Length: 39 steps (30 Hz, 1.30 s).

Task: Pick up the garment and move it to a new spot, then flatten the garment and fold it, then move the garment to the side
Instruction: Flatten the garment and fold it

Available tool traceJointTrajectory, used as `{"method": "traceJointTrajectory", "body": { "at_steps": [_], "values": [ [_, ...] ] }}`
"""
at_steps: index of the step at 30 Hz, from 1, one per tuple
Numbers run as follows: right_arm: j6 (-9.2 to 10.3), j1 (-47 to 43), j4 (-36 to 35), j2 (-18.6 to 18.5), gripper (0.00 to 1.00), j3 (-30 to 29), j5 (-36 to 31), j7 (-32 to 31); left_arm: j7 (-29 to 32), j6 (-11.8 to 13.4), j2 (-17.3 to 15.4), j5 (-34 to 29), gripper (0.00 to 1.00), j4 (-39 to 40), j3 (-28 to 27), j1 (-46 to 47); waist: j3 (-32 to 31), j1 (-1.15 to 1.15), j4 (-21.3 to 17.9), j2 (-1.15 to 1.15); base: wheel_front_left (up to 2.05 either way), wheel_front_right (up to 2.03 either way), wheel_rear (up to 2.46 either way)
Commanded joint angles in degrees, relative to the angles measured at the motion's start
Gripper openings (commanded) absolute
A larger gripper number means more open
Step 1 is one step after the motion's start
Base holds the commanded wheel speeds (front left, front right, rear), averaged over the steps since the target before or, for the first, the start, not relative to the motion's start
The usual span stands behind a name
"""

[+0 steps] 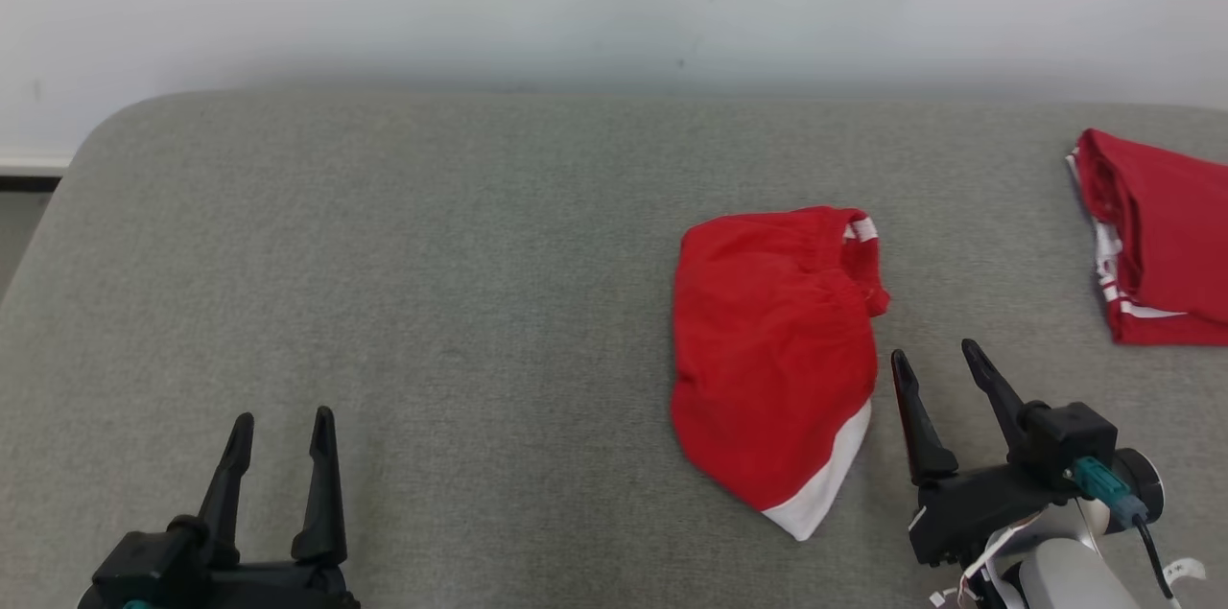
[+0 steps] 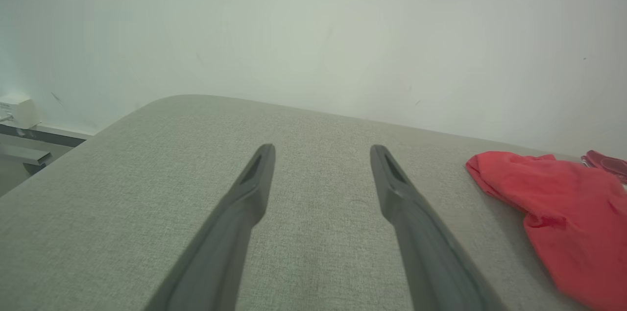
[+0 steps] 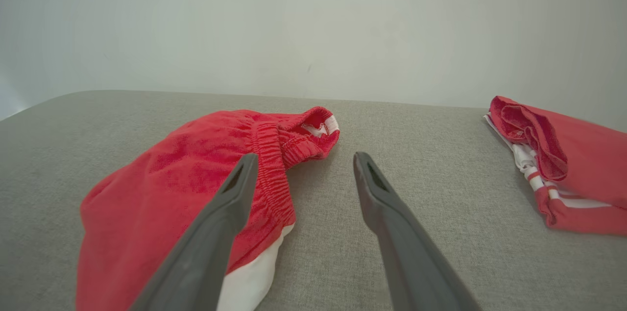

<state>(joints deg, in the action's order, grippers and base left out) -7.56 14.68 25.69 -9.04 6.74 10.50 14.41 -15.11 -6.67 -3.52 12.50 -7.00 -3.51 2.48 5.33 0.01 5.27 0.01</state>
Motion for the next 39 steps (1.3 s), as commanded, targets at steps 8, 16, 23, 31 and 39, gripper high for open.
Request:
{"method": "traceJointTrajectory", "body": {
  "at_steps": [8, 16, 23, 31, 39],
  "values": [
    [0.18, 6.2, 13.1, -0.5, 1.0, 0.2, 1.2, 0.7, 0.0, -0.5, 0.4, 0.1, 1.0, -1.1, 1.0, 2.5, 4.6, -0.01, 6.0, -0.01, 0.0, 0.0, 0.0],
    [0.18, 7.3, 19.3, 1.5, 0.49, 0.4, 2.7, 0.7, 0.0, -0.7, 0.5, -0.1, 1.0, -1.7, 0.4, 3.0, 5.3, -0.01, 6.9, -0.01, 0.0, 0.0, 0.0],
    [0.18, 8.3, 19.2, 1.4, 0.0, -1.4, 3.8, 0.7, 0.0, -0.6, 0.6, -0.2, 1.0, -1.9, 0.6, 3.5, 4.9, -0.01, 6.1, -0.01, 0.0, 0.0, 0.0],
    [0.18, 3.7, 12.8, -1.7, 0.0, -7.9, 3.6, 0.7, 0.0, -0.7, 0.6, -0.5, 1.0, -2.2, 0.2, 1.5, 1.5, -0.01, 2.4, -0.01, 0.0, 0.0, 0.0],
    [0.18, 0.0, 4.2, -6.1, 0.0, -14.2, 3.4, 0.7, 0.0, -0.7, 0.6, -0.3, 1.0, -2.6, 1.1, 0.5, -1.6, -0.01, 1.2, -0.01, 0.0, 0.0, 0.0]
  ]
}}
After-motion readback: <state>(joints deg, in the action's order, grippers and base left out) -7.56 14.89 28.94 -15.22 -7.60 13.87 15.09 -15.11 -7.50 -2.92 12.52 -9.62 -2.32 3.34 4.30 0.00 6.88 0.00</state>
